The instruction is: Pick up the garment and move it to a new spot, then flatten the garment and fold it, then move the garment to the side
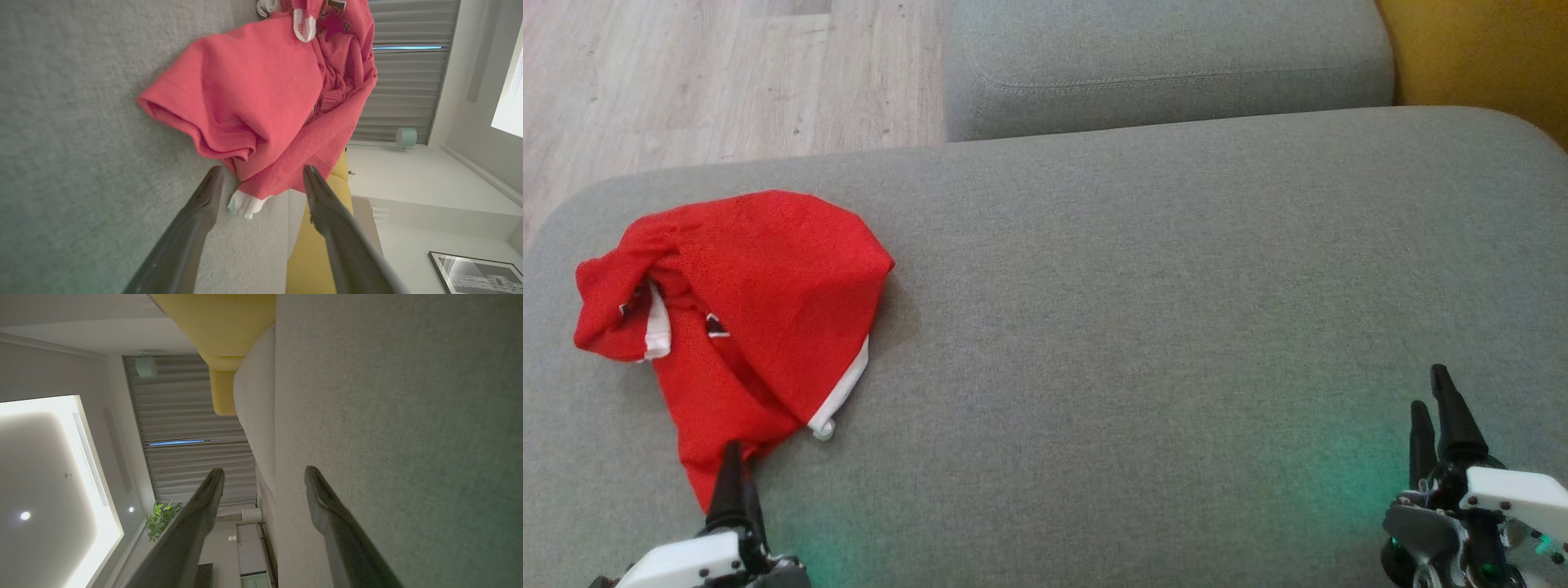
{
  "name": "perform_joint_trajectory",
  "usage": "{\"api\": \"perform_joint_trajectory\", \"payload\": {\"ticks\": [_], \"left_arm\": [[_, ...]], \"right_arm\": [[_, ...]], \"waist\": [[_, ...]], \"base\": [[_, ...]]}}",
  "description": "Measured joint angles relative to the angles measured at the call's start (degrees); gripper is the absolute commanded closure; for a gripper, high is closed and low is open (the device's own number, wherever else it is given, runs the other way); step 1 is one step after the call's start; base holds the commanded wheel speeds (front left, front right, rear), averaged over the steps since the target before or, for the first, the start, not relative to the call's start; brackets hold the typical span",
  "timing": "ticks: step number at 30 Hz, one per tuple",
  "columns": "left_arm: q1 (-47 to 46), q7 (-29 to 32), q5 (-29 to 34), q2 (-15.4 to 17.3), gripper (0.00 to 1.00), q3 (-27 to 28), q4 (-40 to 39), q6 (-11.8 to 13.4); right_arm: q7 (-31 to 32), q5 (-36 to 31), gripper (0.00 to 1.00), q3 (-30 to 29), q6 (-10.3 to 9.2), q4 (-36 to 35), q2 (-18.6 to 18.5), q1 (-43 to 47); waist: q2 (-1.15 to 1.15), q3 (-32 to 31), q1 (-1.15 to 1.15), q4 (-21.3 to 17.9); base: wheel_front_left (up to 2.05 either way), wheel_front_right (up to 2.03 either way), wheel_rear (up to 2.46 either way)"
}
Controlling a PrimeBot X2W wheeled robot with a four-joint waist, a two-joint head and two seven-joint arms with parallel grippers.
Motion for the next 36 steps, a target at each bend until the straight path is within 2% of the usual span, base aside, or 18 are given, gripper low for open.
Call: {"api": "perform_joint_trajectory", "payload": {"ticks": [7,21,36], "left_arm": [[0.03,-1.12,0.09,-0.04,0.00,-0.05,-1.03,0.00],[0.04,-3.16,3.14,-0.04,0.00,0.86,-2.09,-0.01],[-0.03,-5.76,14.34,-0.05,0.00,3.75,-5.45,-0.01]], "right_arm": [[-0.97,-1.42,0.00,0.99,0.00,-0.74,0.00,0.01],[-3.26,-9.43,0.00,1.31,0.00,-1.80,0.00,0.01],[-5.71,-25.33,0.00,2.41,0.00,-5.39,-0.01,-0.04]], "waist": [[0.00,0.04,0.00,-0.05],[0.00,-0.06,0.00,-0.01],[0.00,0.07,0.00,0.08]], "base": [[0.00,0.00,0.00],[0.00,0.00,0.00],[0.00,0.00,0.00]]}}
